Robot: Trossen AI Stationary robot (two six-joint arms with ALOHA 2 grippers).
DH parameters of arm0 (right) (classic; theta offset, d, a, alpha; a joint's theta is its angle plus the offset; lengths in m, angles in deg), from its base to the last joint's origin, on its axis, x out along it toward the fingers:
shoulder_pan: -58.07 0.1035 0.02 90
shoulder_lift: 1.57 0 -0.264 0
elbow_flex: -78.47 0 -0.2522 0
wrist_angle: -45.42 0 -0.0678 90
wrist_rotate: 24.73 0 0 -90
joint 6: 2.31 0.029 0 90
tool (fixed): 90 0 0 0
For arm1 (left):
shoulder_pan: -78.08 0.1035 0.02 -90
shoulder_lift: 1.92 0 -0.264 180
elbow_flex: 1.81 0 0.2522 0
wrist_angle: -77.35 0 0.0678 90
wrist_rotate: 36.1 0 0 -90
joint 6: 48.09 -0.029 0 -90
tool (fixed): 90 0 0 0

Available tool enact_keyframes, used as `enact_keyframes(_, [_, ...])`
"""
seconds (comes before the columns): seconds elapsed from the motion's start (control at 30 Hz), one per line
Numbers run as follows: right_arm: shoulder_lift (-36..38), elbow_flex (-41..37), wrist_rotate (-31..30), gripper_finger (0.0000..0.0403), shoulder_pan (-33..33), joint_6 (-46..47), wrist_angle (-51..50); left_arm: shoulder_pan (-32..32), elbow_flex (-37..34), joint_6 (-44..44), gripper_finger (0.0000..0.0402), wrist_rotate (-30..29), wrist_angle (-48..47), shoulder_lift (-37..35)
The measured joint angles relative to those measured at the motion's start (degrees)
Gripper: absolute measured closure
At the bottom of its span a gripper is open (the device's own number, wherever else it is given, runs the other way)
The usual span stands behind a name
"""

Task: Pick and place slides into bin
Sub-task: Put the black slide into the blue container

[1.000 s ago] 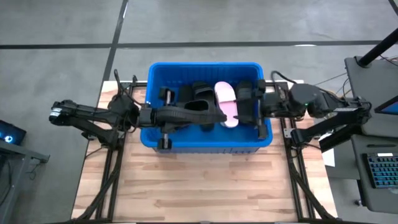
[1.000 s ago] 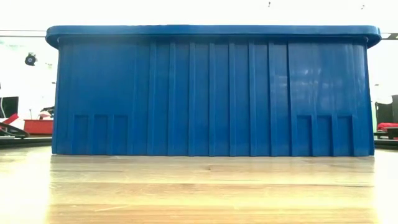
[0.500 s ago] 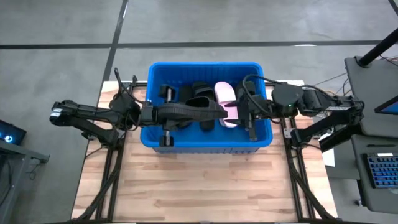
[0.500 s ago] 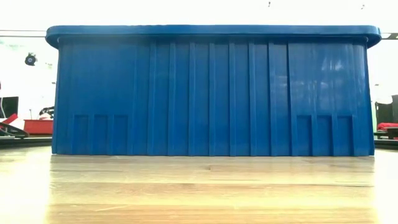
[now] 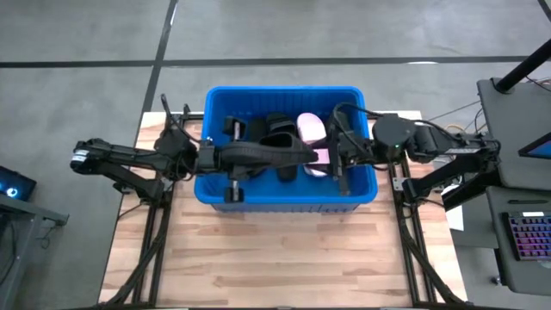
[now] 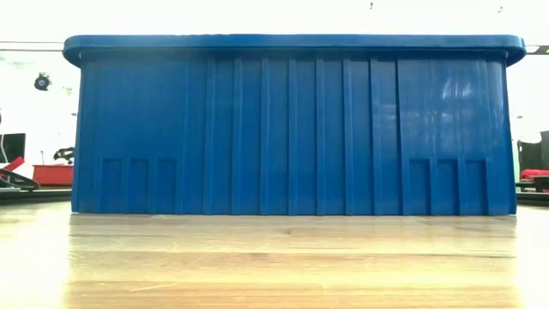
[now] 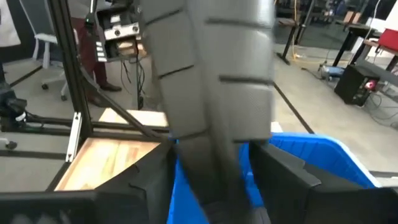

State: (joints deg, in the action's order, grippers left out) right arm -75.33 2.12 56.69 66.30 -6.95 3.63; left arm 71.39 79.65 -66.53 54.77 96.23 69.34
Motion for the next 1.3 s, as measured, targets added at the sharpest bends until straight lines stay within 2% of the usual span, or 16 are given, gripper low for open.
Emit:
enact_keyframes(0.13, [-0.71, -0.07, -0.02, 0.0242, 0.00, 0.10, -0.10, 0.25, 0.20, 0.07, 0.0347, -0.07, -0.17, 0.05])
enact_keyframes(0.27, [-0.98, -0.04, 0.23, 0.0304, 0.02, 0.17, 0.00, 0.25, 0.23, 0.35, 0.0346, -0.64, -0.08, 0.05])
enact_keyframes(0.37, [-0.96, 0.02, -0.11, 0.0352, 0.05, -0.14, 0.02, 0.22, 0.31, 0.58, 0.0318, -4.40, 0.73, 0.05])
enact_keyframes(0.47, [-0.75, 0.07, -2.50, 0.0353, 0.01, -0.22, 0.19, 0.33, 0.31, 4.70, 0.0276, -10.58, 1.23, 0.05])
enact_keyframes(0.53, [-0.64, 0.07, -4.46, 0.0353, -0.02, -1.14, -0.20, 0.46, 0.31, 5.98, 0.0246, -12.48, 1.00, 0.05])
enact_keyframes(0.73, [0.82, 0.02, -8.36, 0.0353, -0.08, -9.21, -2.27, 0.83, 0.56, 12.92, 0.0142, -13.40, 1.05, -1.09])
enact_keyframes(0.87, [2.31, 0.01, -10.77, 0.0353, -1.40, -11.89, -5.60, 1.02, 0.60, 16.15, 0.0089, -13.41, -6.21, -3.64])
enact_keyframes(1.07, [5.41, 0.00, -9.85, 0.0354, -2.65, -19.29, -14.11, 0.97, 1.66, 27.68, 0.0073, -11.33, -21.94, -10.95])
enact_keyframes(1.17, [6.30, 0.00, -4.17, 0.0354, -2.73, -26.59, -17.40, 0.91, 1.99, 32.27, 0.0073, -9.79, -27.90, -14.27])
enact_keyframes(1.3, [6.50, 0.00, 3.86, 0.0354, -2.62, -28.90, -19.23, 0.95, 1.89, 36.14, 0.0073, -8.08, -30.89, -17.51])
